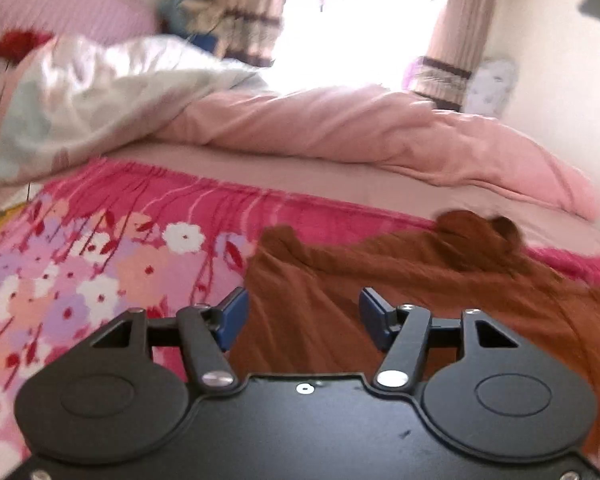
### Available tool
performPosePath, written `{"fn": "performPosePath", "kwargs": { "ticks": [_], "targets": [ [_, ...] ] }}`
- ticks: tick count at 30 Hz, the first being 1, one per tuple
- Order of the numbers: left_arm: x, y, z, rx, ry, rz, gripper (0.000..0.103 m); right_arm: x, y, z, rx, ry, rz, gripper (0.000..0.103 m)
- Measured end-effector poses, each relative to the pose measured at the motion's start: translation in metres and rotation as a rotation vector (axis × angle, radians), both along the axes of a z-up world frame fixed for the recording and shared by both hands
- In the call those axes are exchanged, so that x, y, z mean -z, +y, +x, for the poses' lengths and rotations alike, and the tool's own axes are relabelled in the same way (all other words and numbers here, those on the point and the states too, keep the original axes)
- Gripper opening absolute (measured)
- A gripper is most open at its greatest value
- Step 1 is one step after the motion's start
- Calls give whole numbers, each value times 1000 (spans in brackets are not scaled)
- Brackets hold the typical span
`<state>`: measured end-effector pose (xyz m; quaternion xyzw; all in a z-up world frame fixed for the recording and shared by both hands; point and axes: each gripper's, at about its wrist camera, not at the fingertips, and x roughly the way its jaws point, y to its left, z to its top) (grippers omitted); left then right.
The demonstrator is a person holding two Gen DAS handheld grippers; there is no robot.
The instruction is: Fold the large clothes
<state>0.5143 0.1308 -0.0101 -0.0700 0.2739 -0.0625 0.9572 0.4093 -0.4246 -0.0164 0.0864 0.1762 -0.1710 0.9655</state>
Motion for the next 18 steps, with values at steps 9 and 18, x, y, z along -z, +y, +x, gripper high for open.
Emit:
{"fn": "performPosePath", "kwargs": {
  "ticks": [9,18],
  "targets": [
    [38,-22,-57,25,48,47,63,38,5,-51,16,80,46,30],
    [40,-23,-59,-18,45,68,63,51,-1,-61,45,63,82,24]
  ]
}}
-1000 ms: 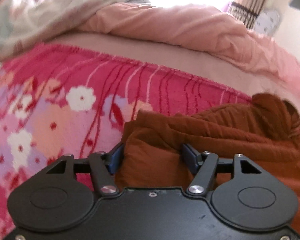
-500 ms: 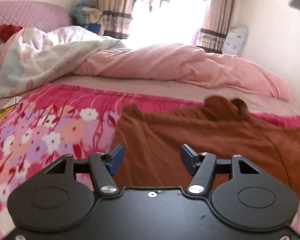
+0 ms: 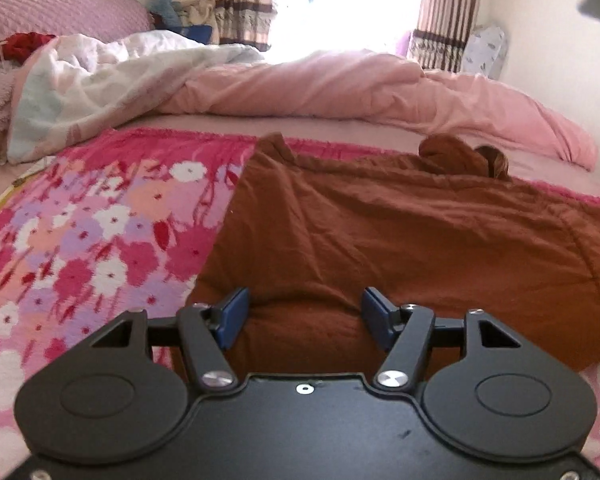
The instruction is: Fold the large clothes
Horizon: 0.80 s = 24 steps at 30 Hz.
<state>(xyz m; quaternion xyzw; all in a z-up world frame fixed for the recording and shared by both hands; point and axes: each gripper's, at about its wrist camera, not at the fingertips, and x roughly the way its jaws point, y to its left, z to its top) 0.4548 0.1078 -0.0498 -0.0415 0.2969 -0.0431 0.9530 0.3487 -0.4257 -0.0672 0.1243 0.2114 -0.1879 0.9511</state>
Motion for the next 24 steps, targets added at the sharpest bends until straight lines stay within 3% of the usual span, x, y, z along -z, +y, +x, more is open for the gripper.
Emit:
{"fn": "performPosePath", "kwargs": {
  "ticks": [5,10,17,21,24],
  "targets": [
    [-13,9,-27,3,-52,-39,64,-13,2,-22,11,-57,8,25],
    [3,13,-24,-1,-8,-39,64,-2,0,-20,17,-21,30,25],
    [19,13,-20,-5,-10,-53,66,8,5,-15,47,-4,11,25],
    [20,16,-22,-4,-17,-67,66,-12,28,-20,72,-22,-18,25],
    [20,16,-22,-6,-17,-69,65,-27,66,-21,-17,-79,-2,29]
  ]
}}
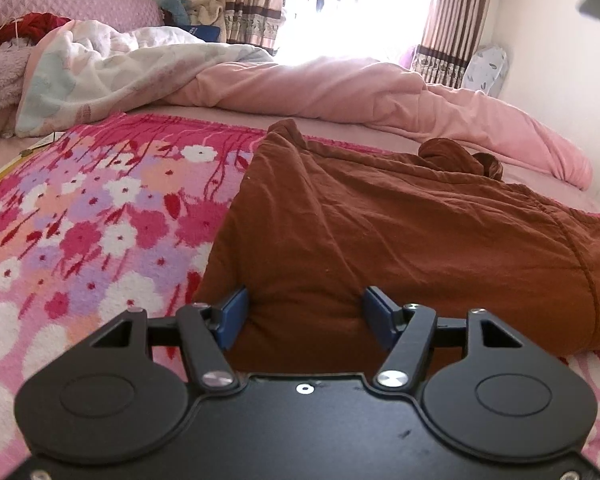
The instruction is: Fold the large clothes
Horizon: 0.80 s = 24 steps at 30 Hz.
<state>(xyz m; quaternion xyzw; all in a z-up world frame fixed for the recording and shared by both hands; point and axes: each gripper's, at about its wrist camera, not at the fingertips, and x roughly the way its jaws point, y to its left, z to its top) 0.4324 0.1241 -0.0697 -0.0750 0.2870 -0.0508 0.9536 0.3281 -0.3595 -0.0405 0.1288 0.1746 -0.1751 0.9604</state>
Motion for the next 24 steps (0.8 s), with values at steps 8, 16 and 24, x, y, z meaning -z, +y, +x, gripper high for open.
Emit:
{"fn": "performPosePath", "kwargs": {
  "ticks": [8,16,24],
  "targets": [
    [0,6,0,9,3,-28,65,-4,115,34,-263,15,4,30],
    [-2,20,-4,13,-4,-52,65,23,143,76,-242,143,0,29],
    [-1,62,-27,-159,19,-203,64,35,147,74,-235,136,-3,29]
  ]
}}
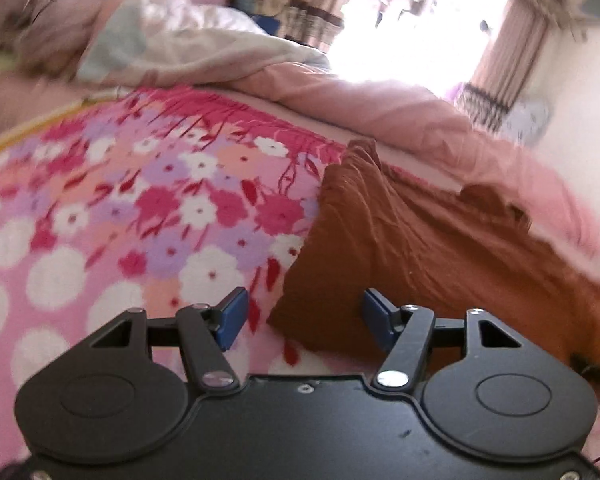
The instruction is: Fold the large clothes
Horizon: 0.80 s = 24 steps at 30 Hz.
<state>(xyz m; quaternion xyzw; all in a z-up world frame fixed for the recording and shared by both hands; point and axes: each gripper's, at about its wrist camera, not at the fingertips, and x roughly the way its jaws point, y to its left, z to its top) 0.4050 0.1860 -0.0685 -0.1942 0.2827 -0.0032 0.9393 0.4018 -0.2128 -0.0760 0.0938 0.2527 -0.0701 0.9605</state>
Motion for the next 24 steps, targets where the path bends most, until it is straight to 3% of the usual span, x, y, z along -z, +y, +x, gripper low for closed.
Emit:
{"fn": "performPosePath", "kwargs": {
  "ticks": [3,6,8,17,24],
  "targets": [
    [3,2,-10,-27,8,-82,64,0,0,1,-2,-2,-11,29],
    [18,2,-10,-31,56,-269,64,0,-1,0,-1,-6,-7,29],
    [27,-2,-9,-69,71,-341,64,0,0,1,0,-5,-8,29],
    [36,-17,10,-107,20,-461,68,0,-4,2,-14,-2,0,29],
    [32,-21,40,-117,14,-456,71,0,-6,2,-20,-2,12,29]
  ]
}}
